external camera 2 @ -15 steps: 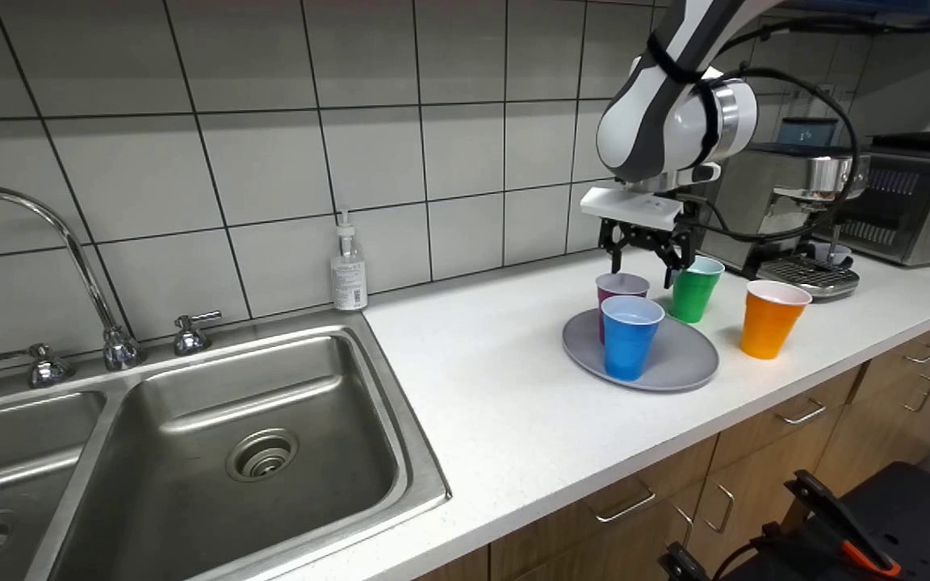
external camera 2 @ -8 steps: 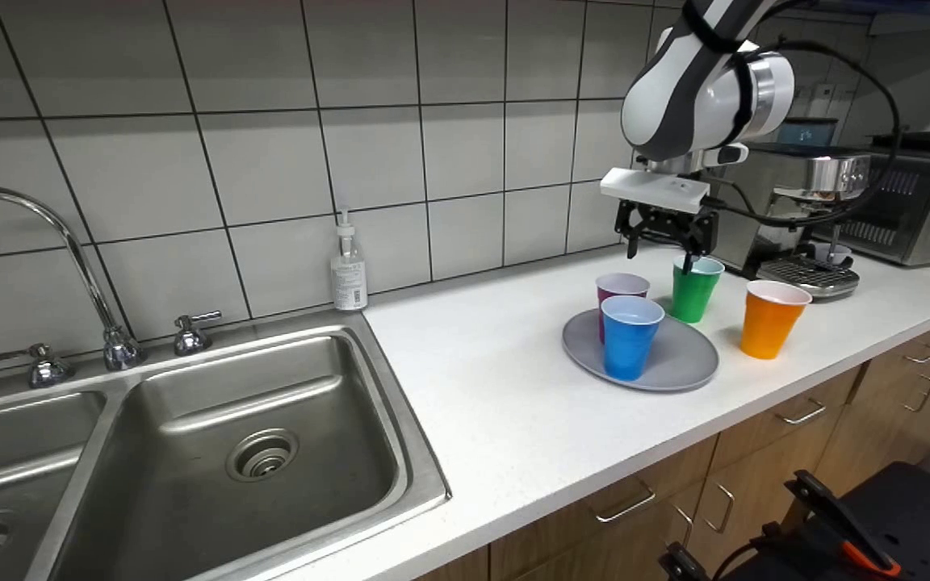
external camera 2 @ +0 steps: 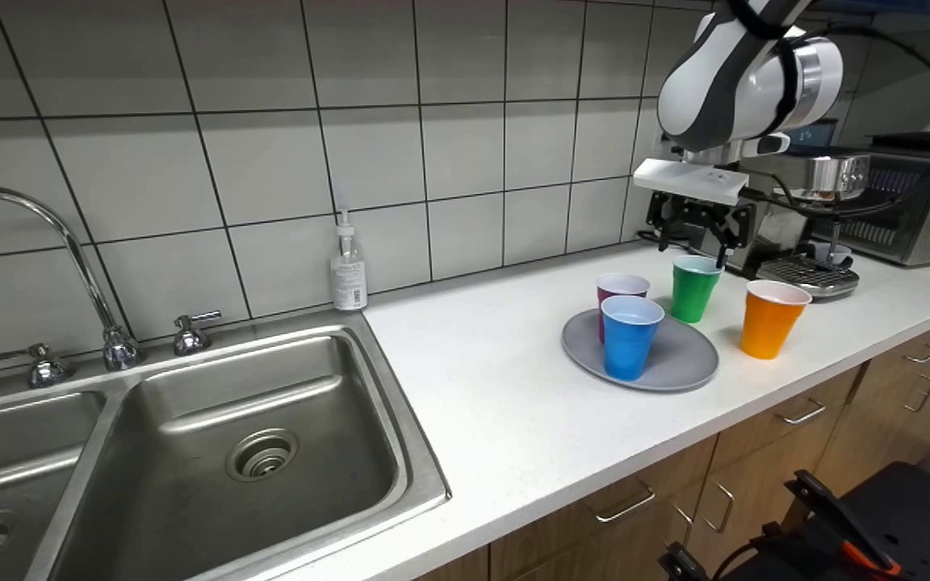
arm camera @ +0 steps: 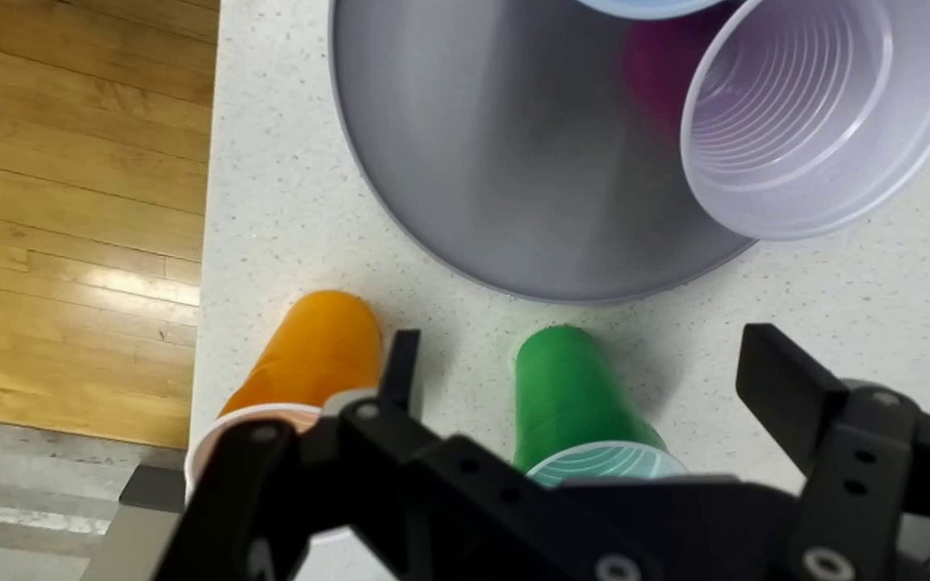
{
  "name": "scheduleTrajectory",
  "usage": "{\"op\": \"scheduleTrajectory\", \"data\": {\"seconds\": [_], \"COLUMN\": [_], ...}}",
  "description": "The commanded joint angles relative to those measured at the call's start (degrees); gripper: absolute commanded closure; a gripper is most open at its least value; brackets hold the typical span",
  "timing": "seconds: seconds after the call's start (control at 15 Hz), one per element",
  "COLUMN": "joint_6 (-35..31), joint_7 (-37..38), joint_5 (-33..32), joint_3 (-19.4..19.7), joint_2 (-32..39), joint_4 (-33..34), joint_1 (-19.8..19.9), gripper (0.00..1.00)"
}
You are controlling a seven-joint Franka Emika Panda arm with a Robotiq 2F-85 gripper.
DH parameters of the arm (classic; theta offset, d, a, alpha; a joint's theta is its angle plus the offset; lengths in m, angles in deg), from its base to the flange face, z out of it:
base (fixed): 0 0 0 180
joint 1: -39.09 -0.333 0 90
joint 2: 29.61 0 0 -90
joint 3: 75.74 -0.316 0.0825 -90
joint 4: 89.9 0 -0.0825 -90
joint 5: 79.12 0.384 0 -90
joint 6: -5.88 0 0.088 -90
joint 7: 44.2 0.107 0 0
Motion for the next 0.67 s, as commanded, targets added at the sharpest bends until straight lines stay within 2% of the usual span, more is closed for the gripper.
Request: {"op": "scheduleTrajectory", "data": {"seconds": [0.0,0.6], "joint_6": [-1.01,-2.63], "joint_7": [-1.73,-3.94], "joint_5": [-1.16,1.53], "joint_3": [0.07,1.34], "joint_2": [-1.55,0.45], "joint_4": [-1.11,0.40], "joint_1": [2.23,5.47], "gripper": [0.00,0.00]}}
